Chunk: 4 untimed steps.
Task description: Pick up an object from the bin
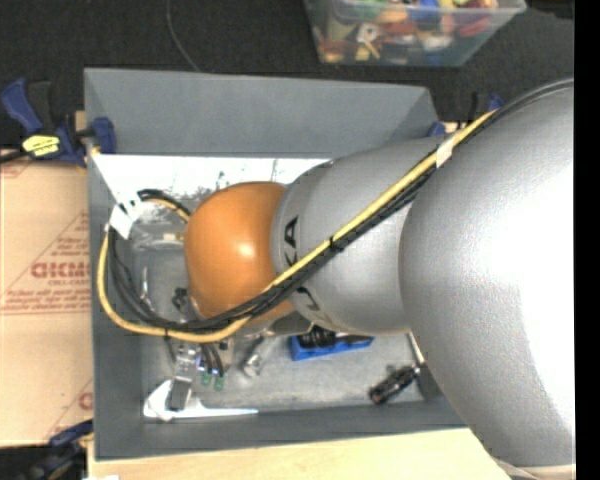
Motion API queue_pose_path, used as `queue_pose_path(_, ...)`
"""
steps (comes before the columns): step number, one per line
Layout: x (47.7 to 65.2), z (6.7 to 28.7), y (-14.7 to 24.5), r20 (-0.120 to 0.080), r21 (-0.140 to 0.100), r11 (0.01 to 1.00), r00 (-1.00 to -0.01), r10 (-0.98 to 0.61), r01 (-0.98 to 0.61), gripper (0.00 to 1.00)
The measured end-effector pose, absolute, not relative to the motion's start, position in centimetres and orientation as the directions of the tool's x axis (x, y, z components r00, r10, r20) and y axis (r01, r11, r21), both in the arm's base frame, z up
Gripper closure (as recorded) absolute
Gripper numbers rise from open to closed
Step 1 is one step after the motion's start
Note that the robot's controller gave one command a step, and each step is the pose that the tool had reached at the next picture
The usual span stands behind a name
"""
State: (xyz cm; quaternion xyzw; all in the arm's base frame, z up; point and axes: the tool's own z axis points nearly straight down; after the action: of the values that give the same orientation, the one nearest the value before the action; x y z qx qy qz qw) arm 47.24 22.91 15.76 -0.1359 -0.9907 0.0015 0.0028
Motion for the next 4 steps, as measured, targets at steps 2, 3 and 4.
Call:
queue_pose_path(2, 48.1, 13.6, 23.4, -0.005, -0.001, 0.712, -0.712, -0.702, -0.702, 0.00)
queue_pose_path(3, 48.1, 8.7, 23.4, -0.016, -0.002, 0.934, -0.934, -0.358, -0.358, 0.00)
queue_pose_path(4, 49.0, 7.4, 23.7, -0.010, -0.006, 0.538, -0.538, -0.843, -0.843, 1.00)
